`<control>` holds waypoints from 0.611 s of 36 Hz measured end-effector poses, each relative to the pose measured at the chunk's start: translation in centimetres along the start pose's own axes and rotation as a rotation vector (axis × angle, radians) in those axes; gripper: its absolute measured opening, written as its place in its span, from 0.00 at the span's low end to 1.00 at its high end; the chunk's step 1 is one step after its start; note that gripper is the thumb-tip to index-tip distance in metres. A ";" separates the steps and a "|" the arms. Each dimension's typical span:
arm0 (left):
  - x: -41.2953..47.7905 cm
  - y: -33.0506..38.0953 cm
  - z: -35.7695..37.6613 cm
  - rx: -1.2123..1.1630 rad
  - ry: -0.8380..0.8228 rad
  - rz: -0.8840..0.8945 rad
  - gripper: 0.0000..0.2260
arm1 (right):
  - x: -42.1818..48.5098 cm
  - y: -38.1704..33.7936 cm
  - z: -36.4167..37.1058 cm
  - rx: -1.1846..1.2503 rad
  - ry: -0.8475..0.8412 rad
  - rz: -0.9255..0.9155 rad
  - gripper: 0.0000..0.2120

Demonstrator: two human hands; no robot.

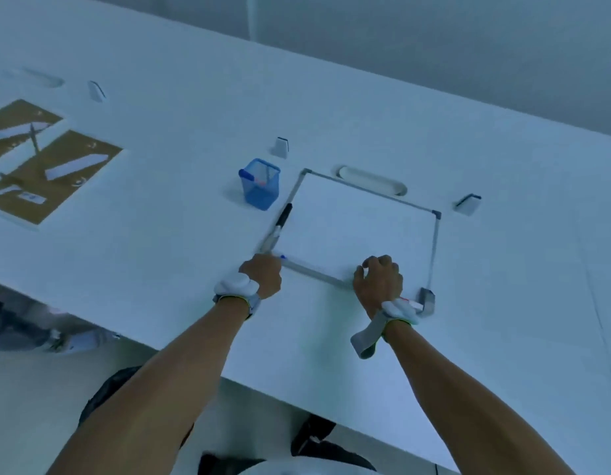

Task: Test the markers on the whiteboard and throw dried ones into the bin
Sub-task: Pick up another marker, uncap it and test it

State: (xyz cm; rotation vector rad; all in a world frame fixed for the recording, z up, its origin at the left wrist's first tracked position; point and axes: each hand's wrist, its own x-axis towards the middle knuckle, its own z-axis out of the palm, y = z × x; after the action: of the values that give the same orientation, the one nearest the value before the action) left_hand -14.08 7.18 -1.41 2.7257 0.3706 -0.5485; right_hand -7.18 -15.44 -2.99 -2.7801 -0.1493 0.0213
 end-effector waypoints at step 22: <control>12.7 3.3 -3.7 0.069 0.107 -0.117 0.20 | 5.5 10.6 1.4 -0.217 -0.304 0.083 0.40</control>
State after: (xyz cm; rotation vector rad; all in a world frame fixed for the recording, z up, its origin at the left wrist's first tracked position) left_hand -0.49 7.86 -2.52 2.8211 0.5509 -0.4539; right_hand -0.71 -24.27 -8.01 -2.9804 -0.1182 0.4768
